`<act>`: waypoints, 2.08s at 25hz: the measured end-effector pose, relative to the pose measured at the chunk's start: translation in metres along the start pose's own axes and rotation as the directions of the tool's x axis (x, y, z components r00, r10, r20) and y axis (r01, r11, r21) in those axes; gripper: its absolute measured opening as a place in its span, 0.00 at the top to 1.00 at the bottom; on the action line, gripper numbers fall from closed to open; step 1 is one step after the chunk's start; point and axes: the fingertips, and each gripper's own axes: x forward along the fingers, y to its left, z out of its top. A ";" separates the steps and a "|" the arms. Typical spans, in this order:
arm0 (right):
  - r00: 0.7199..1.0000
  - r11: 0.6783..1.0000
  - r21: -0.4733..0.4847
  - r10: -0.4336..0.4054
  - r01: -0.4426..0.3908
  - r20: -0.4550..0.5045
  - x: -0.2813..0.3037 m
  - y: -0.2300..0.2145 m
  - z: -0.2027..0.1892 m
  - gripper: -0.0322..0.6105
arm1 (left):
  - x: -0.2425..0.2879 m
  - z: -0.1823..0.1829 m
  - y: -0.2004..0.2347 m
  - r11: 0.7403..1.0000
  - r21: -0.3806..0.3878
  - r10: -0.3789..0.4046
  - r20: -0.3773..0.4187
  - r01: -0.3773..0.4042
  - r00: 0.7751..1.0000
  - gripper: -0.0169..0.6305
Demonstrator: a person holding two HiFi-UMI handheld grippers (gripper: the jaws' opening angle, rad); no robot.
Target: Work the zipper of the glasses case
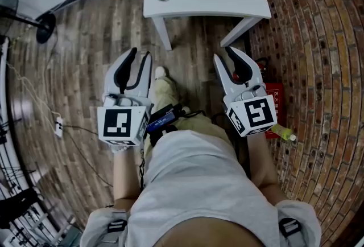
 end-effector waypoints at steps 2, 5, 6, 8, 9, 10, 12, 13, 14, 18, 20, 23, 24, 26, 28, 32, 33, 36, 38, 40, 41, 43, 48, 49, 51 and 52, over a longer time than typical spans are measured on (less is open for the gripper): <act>1.000 1.000 0.002 -0.010 0.010 -0.001 0.009 -0.004 -0.001 0.78 | 0.011 -0.001 0.006 1.000 -0.001 -0.004 -0.009 0.004 1.000 0.79; 1.000 1.000 0.006 -0.025 0.025 -0.009 0.030 -0.010 -0.002 0.78 | 0.033 -0.002 0.022 1.000 0.002 -0.022 -0.006 0.022 1.000 0.79; 0.999 1.000 0.006 -0.031 0.031 -0.013 0.040 -0.013 -0.002 0.78 | 0.041 -0.002 0.029 1.000 0.004 -0.028 -0.004 0.028 1.000 0.79; 0.999 0.999 0.006 -0.046 0.046 -0.025 0.061 -0.020 0.000 0.78 | 0.060 -0.001 0.044 0.999 0.004 -0.041 -0.009 0.041 0.999 0.80; 0.998 0.999 0.007 -0.054 0.054 -0.031 0.073 -0.024 0.001 0.78 | 0.070 -0.001 0.053 0.999 0.001 -0.048 -0.013 0.048 0.999 0.80; 0.997 0.998 0.009 -0.061 0.062 -0.036 0.085 -0.027 0.003 0.78 | 0.080 0.000 0.061 0.998 -0.004 -0.056 -0.019 0.056 0.998 0.80; 0.996 0.997 0.015 -0.075 0.076 -0.044 0.109 -0.033 0.007 0.78 | 0.102 0.001 0.079 0.997 -0.006 -0.078 -0.028 0.077 0.997 0.80; 0.995 0.996 0.018 -0.083 0.084 -0.050 0.121 -0.036 0.009 0.78 | 0.113 0.002 0.086 0.996 -0.003 -0.090 -0.033 0.090 0.995 0.80; 0.994 0.996 0.020 -0.090 0.092 -0.057 0.132 -0.040 0.010 0.78 | 0.124 0.003 0.094 0.995 0.004 -0.102 -0.037 0.103 0.994 0.80; 0.990 0.992 0.033 -0.122 0.125 -0.075 0.180 -0.053 0.017 0.78 | 0.170 0.010 0.125 0.988 0.024 -0.152 -0.026 0.153 0.988 0.79; 0.989 0.991 0.034 -0.126 0.129 -0.083 0.202 -0.057 0.017 0.78 | 0.190 0.010 0.139 0.985 0.018 -0.172 -0.033 0.173 0.985 0.79; 0.985 0.990 0.026 -0.133 0.137 -0.111 0.230 -0.064 0.013 0.78 | 0.217 0.004 0.152 0.978 0.033 -0.206 -0.052 0.208 0.977 0.79; 0.983 0.989 0.026 -0.140 0.144 -0.121 0.238 -0.066 0.012 0.78 | 0.225 0.005 0.154 0.973 0.039 -0.227 -0.051 0.229 0.973 0.79; 0.978 0.987 0.028 -0.155 0.160 -0.137 0.252 -0.070 0.009 0.78 | 0.240 0.003 0.159 0.962 0.047 -0.265 -0.059 0.268 0.962 0.79; 0.975 0.985 0.025 -0.166 0.172 -0.150 0.264 -0.075 0.005 0.78 | 0.254 -0.004 0.163 0.954 0.059 -0.288 -0.078 0.292 0.955 0.78; 0.968 0.983 0.019 -0.178 0.184 -0.176 0.283 -0.085 -0.001 0.78 | 0.280 -0.017 0.170 0.939 0.107 -0.315 -0.114 0.327 0.942 0.76; 0.967 0.982 0.017 -0.179 0.186 -0.183 0.287 -0.087 -0.003 0.78 | 0.287 -0.021 0.172 0.934 0.124 -0.319 -0.127 0.334 0.939 0.75; 0.963 0.982 0.017 -0.179 0.186 -0.201 0.299 -0.093 -0.010 0.78 | 0.306 -0.035 0.176 0.917 0.182 -0.329 -0.160 0.356 0.931 0.74; 0.962 0.983 0.017 -0.176 0.184 -0.210 0.305 -0.098 -0.014 0.77 | 0.318 -0.041 0.177 0.906 0.208 -0.336 -0.174 0.368 0.926 0.71; 0.960 0.983 0.018 -0.172 0.180 -0.220 0.312 -0.104 -0.018 0.77 | 0.331 -0.044 0.177 0.894 0.237 -0.344 -0.183 0.381 0.921 0.69; 0.960 0.984 0.021 -0.170 0.179 -0.224 0.315 -0.108 -0.021 0.77 | 0.337 -0.046 0.177 0.887 0.254 -0.346 -0.190 0.386 0.919 0.68; 0.959 0.984 0.025 -0.164 0.174 -0.233 0.321 -0.116 -0.025 0.77 | 0.348 -0.053 0.175 0.877 0.276 -0.344 -0.207 0.392 0.916 0.68; 0.958 0.988 0.037 -0.137 0.151 -0.251 0.338 -0.134 -0.037 0.78 | 0.375 -0.079 0.166 0.823 0.385 -0.327 -0.280 0.417 0.903 0.64; 0.958 0.989 0.040 -0.128 0.143 -0.258 0.341 -0.138 -0.041 0.78 | 0.381 -0.083 0.164 0.806 0.417 -0.317 -0.296 0.420 0.901 0.63; 0.955 0.991 0.043 -0.109 0.125 -0.274 0.347 -0.144 -0.048 0.78 | 0.394 -0.092 0.162 0.783 0.458 -0.298 -0.317 0.421 0.900 0.61; 0.954 0.992 0.045 -0.100 0.117 -0.282 0.350 -0.146 -0.051 0.78 | 0.400 -0.097 0.162 0.774 0.473 -0.290 -0.326 0.421 0.900 0.61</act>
